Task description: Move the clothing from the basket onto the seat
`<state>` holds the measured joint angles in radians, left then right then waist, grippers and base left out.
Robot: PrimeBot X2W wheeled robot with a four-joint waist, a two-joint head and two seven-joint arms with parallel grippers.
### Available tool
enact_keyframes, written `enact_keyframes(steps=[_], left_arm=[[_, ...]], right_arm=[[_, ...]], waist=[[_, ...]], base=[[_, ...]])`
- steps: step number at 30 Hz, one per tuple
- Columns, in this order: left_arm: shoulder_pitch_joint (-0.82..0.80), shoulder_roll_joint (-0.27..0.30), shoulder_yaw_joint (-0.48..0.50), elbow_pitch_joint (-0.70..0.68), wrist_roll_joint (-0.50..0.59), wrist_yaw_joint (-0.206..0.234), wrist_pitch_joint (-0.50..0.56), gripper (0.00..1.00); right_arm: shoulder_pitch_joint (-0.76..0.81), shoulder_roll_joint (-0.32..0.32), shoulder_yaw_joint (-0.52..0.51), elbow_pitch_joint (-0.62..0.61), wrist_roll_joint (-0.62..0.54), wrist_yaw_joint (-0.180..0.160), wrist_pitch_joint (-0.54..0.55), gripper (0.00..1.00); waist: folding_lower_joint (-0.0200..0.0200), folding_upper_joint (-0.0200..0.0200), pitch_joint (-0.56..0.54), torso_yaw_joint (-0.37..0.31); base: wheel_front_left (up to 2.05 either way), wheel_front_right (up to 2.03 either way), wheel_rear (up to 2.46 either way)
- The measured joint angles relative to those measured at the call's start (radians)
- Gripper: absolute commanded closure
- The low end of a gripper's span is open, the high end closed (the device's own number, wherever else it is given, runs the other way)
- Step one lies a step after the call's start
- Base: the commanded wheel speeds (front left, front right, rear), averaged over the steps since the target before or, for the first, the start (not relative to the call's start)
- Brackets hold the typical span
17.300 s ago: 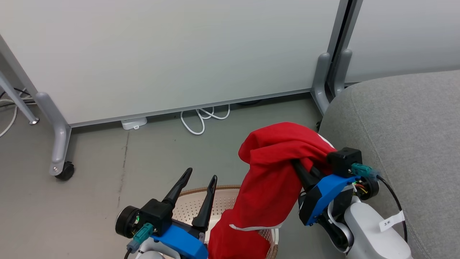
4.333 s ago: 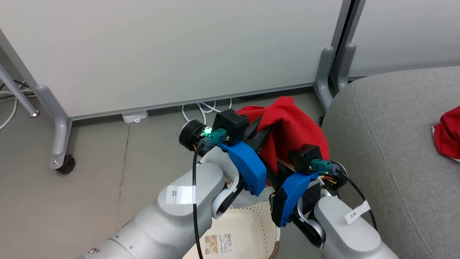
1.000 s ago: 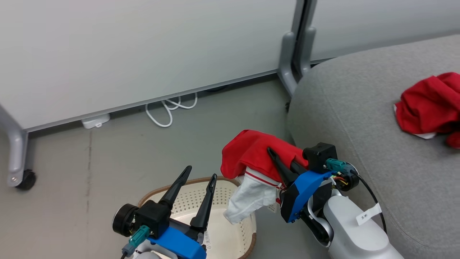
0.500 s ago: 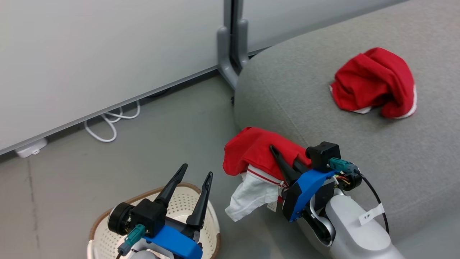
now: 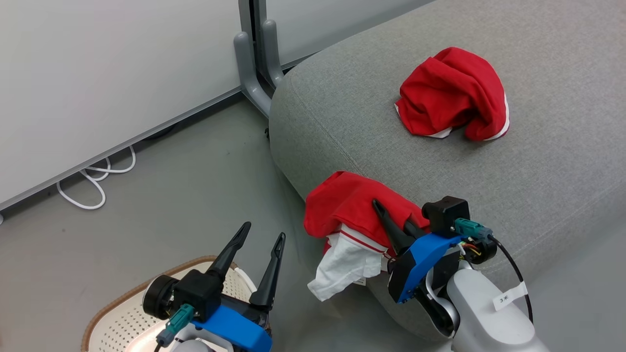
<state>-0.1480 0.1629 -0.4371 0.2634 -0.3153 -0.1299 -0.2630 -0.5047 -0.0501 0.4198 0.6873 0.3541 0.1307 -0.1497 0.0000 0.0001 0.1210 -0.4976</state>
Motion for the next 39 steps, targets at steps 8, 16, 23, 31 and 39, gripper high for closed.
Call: enact_keyframes(steps=[8, 16, 23, 31, 39], left_arm=[[-0.003, 0.004, -0.007, -0.001, 0.0, 0.0, 0.0, 0.0], [-0.015, 0.017, -0.004, -0.011, 0.002, 0.0, 0.0, 0.0], [-0.055, 0.044, -0.013, -0.033, 0.018, 0.0, 0.0, 0.0], [-0.125, 0.087, -0.035, -0.084, 0.037, 0.0, 0.0, 0.0], [-0.217, 0.131, -0.068, -0.151, 0.06, 0.0, 0.0, 0.0]], right_arm=[[0.001, 0.0, -0.024, -0.005, -0.003, 0.0, 0.0, 1.0], [-0.086, -0.019, -0.1, -0.047, -0.037, 0.0, 0.015, 1.0], [-0.263, -0.141, -0.234, -0.137, -0.048, 0.0, 0.079, 1.0], [-0.432, -0.291, -0.483, -0.212, -0.026, 0.0, 0.142, 1.0], [-0.463, -0.346, -0.777, -0.123, -0.082, 0.0, 0.099, 1.0]], waist=[[0.0, 0.0, 0.005, 0.003], [0.0, 0.0, 0.039, 0.02], [0.0, -0.0001, 0.107, 0.043], [0.0001, 0.0, 0.226, 0.084], [0.0002, 0.0, 0.379, 0.133]], base=[[0.0, 0.0, 0.0], [0.0, 0.0, 0.0], [0.0, 0.0, 0.0], [0.0, 0.0, 0.0], [0.0, 0.0, 0.0]])
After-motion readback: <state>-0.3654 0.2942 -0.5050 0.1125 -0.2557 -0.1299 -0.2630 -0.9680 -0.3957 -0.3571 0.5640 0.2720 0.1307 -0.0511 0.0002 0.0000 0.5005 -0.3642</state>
